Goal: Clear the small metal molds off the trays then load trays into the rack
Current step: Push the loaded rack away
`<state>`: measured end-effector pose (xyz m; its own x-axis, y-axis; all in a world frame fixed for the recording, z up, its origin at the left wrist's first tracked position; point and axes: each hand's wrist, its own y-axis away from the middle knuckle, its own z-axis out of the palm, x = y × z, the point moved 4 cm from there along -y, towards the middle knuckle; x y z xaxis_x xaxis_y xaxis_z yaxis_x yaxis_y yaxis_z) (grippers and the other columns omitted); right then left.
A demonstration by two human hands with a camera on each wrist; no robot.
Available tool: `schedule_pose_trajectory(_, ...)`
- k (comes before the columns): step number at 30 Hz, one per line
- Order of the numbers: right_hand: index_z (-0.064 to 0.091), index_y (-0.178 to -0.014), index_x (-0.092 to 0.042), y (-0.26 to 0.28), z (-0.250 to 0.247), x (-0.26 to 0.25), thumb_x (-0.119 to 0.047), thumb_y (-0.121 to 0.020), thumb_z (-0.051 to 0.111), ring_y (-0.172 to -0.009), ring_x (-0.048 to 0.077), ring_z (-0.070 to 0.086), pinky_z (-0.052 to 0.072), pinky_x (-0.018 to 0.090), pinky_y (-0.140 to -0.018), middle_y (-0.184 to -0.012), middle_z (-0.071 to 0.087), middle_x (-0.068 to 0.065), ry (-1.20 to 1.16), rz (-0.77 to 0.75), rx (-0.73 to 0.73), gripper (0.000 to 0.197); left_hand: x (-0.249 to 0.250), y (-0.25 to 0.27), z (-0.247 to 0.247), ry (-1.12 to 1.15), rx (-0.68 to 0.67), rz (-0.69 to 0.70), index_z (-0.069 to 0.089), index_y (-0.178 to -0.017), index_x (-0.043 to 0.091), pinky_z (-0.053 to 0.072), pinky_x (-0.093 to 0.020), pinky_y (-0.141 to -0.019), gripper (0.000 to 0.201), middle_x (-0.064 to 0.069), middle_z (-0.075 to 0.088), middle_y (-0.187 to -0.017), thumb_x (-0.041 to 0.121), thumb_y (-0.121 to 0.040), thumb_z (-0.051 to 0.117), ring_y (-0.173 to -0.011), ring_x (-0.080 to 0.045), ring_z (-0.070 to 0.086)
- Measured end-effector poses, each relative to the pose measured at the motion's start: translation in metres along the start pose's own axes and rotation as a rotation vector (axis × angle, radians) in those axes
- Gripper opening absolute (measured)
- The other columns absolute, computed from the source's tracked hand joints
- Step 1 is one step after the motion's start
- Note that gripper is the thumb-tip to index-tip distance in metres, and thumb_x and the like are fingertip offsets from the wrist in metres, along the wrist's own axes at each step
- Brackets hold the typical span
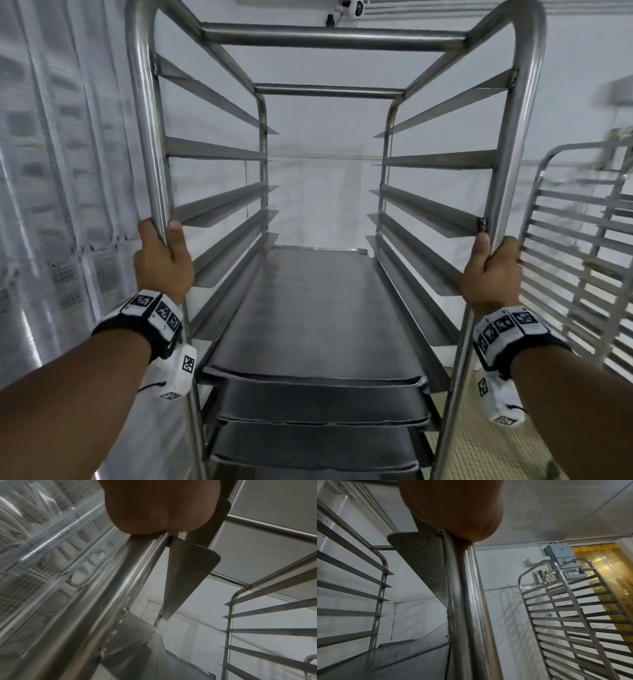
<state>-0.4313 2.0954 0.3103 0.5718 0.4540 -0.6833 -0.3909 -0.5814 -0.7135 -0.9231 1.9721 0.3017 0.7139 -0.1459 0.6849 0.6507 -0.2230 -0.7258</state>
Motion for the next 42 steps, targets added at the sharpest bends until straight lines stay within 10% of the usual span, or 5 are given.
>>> schedule_pose_trajectory(10,0.041,-0.110,0.005,-0.050,0.087,0.035,-0.040,-0.107,0.034,-0.063,0.029,0.038,0.027,0.038,-0.060,-0.059,0.034,-0.001,0.020,0.039,0.019,0.046,-0.039,-0.046,0.106,-0.022,-0.002,0.022,0.042,-0.120,0.003,0.043,-0.043,-0.062,0.053,-0.015,0.056,-0.078,0.053,-0.105,0.031,-0.073,-0.043,0.060)
schedule_pose_trajectory(18,0.043,-0.115,0.007,-0.083,0.176,0.040,-0.038,-0.107,0.034,-0.081,0.051,0.056,0.026,0.039,-0.064,-0.076,0.044,0.018,0.115,0.087,0.055,0.046,-0.085,-0.102,0.205,0.022,-0.044,-0.003,0.042,-0.118,0.009,0.040,-0.040,-0.061,0.051,-0.015,0.056,-0.077,0.056,-0.104,0.029,-0.066,-0.033,0.053)
schedule_pose_trajectory(29,0.041,-0.111,0.003,-0.135,0.291,0.079,-0.043,-0.106,0.032,-0.067,0.029,0.042,0.030,0.039,-0.062,-0.075,0.047,0.014,0.119,0.074,0.122,0.047,-0.142,-0.165,0.326,0.076,-0.095,-0.020,0.041,-0.113,0.010,0.038,-0.036,-0.055,0.053,-0.010,0.052,-0.064,0.061,-0.102,0.028,-0.055,-0.032,0.050)
schedule_pose_trajectory(42,0.037,-0.104,-0.003,-0.205,0.387,0.135,-0.049,-0.104,0.030,-0.064,0.040,0.051,0.036,0.040,-0.058,-0.067,0.050,0.016,0.101,0.046,0.091,0.047,-0.165,-0.201,0.438,0.049,-0.097,-0.030,0.041,-0.115,0.008,0.039,-0.038,-0.058,0.052,-0.006,0.049,-0.065,0.057,-0.103,0.029,-0.062,-0.034,0.052)
